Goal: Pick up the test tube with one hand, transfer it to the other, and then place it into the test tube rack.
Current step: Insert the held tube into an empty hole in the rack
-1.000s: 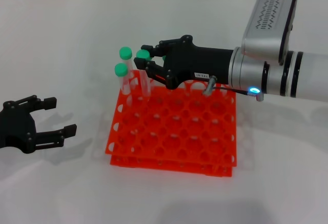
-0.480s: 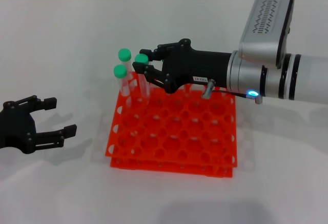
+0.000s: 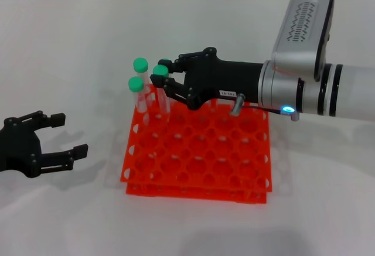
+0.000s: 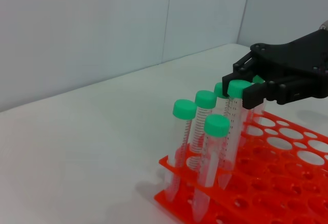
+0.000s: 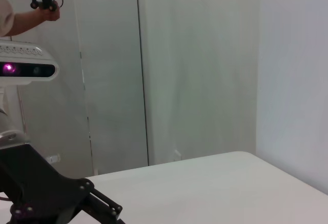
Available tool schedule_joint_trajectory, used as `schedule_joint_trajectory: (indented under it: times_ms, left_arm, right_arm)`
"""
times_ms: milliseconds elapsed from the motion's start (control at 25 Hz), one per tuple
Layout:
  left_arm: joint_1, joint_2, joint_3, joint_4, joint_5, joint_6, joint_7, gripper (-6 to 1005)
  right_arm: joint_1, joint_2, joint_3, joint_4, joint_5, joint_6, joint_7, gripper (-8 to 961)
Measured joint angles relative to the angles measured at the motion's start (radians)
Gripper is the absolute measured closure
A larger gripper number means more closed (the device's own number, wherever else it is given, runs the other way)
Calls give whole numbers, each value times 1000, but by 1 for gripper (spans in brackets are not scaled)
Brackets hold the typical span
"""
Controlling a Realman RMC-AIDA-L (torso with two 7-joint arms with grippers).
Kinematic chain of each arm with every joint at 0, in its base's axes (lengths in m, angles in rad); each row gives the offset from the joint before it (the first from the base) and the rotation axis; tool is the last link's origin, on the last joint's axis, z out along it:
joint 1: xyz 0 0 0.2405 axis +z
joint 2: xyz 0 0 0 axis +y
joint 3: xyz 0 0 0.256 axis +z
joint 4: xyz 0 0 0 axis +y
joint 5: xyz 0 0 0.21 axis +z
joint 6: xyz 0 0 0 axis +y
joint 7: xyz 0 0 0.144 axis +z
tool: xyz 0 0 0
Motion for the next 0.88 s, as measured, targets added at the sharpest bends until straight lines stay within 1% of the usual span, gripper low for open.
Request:
schedule_joint_trajectory:
  times_ms: [880]
  left_arm:
    - [-2, 0, 0, 0, 0, 0, 1, 120]
  right_arm:
    - [1, 0, 0, 12, -1, 0, -3, 652]
